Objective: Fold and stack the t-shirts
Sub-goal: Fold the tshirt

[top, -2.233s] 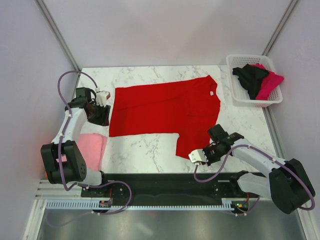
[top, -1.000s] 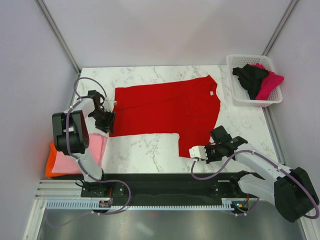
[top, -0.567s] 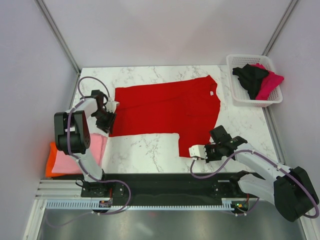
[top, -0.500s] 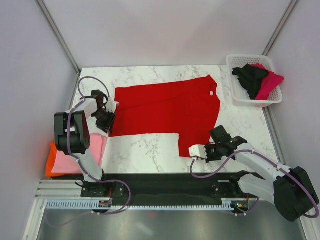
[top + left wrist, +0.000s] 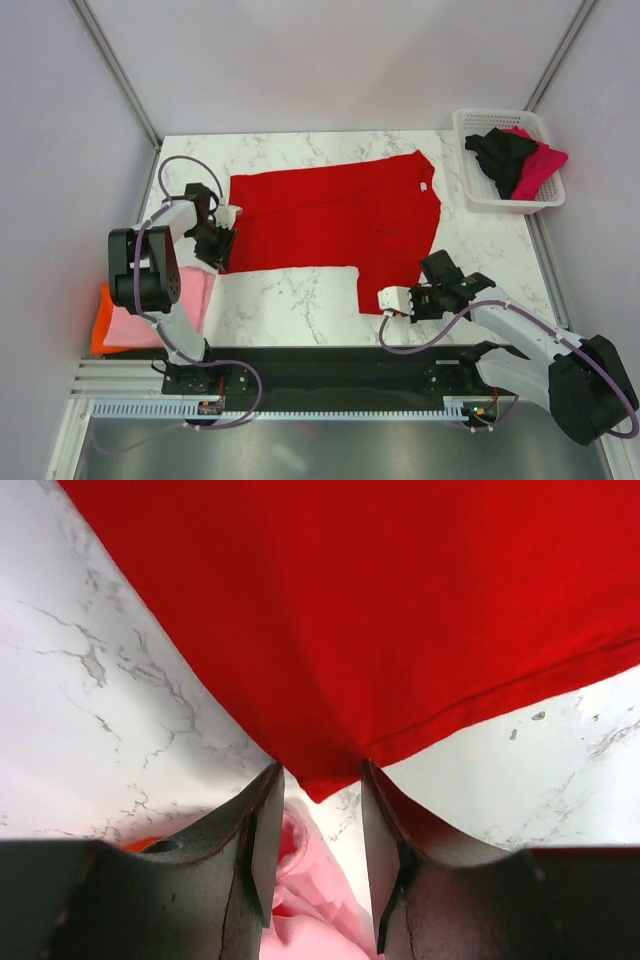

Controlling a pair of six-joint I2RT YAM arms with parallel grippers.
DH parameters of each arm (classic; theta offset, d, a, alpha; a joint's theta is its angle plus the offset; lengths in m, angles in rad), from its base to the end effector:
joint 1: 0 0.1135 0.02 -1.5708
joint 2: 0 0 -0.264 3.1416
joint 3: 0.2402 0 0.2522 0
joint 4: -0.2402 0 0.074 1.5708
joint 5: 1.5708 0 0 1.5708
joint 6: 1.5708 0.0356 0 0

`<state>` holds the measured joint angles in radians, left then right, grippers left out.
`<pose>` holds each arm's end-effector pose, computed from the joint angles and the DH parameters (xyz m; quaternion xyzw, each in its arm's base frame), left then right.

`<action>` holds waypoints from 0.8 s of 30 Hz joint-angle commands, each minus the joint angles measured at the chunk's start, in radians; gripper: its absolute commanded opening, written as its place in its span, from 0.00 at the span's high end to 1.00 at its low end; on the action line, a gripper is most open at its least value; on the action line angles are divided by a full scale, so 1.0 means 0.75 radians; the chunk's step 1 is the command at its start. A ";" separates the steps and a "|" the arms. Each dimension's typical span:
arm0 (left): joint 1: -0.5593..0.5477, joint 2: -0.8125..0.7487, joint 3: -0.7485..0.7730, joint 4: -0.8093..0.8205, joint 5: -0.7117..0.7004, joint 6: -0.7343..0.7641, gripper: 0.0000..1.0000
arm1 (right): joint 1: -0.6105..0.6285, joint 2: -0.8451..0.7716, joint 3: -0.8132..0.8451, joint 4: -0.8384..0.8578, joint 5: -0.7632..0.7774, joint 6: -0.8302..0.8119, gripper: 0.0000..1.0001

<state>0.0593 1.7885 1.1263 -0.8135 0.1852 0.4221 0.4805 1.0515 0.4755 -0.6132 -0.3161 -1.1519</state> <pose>0.3173 0.0123 0.1595 0.1838 0.9775 -0.0784 0.0680 0.1432 0.0871 0.1595 -0.7269 0.6424 0.0842 0.2277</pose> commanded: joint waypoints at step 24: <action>-0.032 -0.123 0.193 -0.214 0.101 0.006 0.98 | -0.055 -0.197 0.329 0.053 0.198 0.484 1.00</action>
<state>0.0376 1.7626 1.1801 -0.9237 0.2207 0.4137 0.4614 0.9211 0.6376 -0.5961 -0.2230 -0.8959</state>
